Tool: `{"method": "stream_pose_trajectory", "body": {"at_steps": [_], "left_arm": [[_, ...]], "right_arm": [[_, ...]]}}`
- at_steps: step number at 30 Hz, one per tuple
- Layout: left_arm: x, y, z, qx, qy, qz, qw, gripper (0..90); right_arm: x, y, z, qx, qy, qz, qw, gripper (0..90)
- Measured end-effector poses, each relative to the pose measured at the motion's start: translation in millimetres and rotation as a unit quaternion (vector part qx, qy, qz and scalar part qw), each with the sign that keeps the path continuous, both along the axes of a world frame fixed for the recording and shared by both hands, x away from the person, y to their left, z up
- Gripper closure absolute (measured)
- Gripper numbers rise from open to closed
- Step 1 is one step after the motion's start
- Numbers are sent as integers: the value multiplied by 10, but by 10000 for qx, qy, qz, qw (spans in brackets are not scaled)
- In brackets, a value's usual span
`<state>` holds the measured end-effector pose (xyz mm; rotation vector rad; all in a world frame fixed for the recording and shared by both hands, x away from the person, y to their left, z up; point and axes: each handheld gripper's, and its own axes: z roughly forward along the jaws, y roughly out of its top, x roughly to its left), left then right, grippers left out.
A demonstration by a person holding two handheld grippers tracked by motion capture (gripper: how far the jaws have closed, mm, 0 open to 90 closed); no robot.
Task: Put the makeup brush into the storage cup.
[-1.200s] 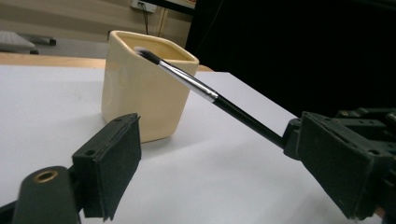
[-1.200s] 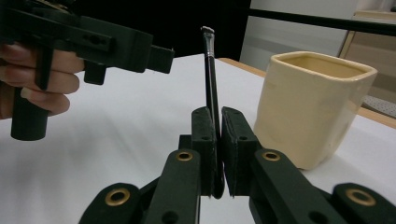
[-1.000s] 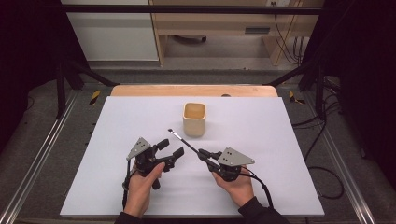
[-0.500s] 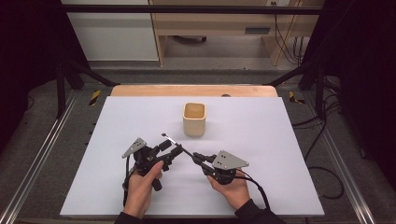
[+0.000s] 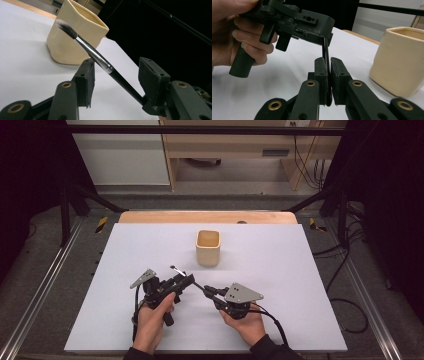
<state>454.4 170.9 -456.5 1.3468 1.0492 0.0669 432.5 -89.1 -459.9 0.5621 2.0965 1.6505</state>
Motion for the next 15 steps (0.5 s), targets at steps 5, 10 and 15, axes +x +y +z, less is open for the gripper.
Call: {"method": "stream_pose_trajectory", "body": {"at_steps": [5, 10, 15], "left_arm": [[5, 6, -17, -97, 74, -31, 9999, 504], [4, -1, -30, -112, 113, -58, 9999, 528], [2, -2, -38, -120, 121, -50, 9998, 573]], "right_arm": [[6, 6, -13, 50, 71, 3, 10000, 842], [10, 14, -29, 21, 101, -23, 9999, 841], [20, 8, -41, 34, 154, -60, 9999, 841]]}}
